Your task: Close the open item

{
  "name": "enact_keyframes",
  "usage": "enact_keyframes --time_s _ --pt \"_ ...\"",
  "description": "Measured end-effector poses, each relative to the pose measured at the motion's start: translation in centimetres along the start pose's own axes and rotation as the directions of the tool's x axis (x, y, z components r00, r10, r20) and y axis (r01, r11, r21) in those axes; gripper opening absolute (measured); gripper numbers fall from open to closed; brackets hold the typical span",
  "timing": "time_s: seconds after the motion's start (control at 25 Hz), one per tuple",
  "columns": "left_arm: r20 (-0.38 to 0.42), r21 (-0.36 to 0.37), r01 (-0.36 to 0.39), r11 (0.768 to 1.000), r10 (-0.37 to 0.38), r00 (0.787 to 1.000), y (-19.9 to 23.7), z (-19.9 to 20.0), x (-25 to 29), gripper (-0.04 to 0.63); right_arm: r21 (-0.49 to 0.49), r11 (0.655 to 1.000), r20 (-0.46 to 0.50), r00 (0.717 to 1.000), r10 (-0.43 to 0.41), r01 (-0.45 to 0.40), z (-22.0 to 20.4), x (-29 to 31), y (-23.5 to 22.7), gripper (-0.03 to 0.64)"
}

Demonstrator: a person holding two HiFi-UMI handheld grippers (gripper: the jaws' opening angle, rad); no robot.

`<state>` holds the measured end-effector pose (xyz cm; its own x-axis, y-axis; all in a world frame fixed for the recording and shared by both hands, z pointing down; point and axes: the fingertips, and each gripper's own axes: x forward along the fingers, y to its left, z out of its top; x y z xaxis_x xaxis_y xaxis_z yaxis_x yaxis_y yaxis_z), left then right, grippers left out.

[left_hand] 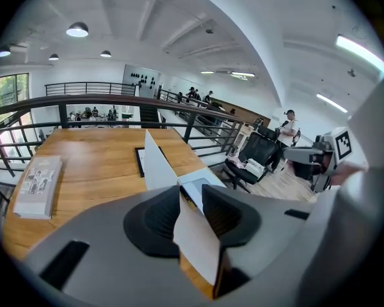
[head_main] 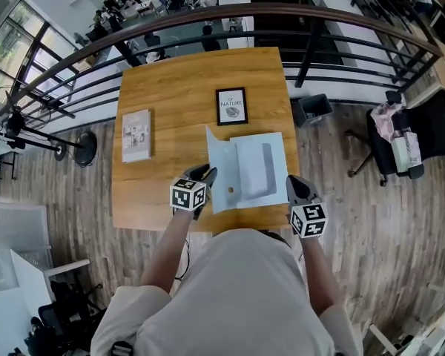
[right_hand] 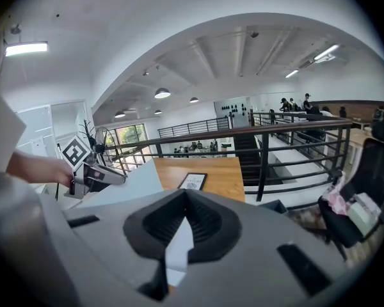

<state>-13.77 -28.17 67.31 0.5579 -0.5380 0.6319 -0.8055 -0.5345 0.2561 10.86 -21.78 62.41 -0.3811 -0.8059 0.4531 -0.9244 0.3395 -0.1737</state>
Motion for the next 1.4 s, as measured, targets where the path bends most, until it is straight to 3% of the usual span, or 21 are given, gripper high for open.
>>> enact_keyframes --time_s 0.68,1.4 --pt "-0.076 0.102 0.123 0.987 -0.115 0.99 -8.3 2.1 6.0 0.138 0.106 0.989 0.008 0.995 -0.104 0.102 -2.5 -4.7 -5.3 0.002" --pt "-0.215 0.184 0.2 0.962 -0.16 0.963 -15.0 0.5 13.6 0.155 0.235 0.95 -0.016 0.978 -0.209 0.207 -7.3 -9.5 -10.8 0.002"
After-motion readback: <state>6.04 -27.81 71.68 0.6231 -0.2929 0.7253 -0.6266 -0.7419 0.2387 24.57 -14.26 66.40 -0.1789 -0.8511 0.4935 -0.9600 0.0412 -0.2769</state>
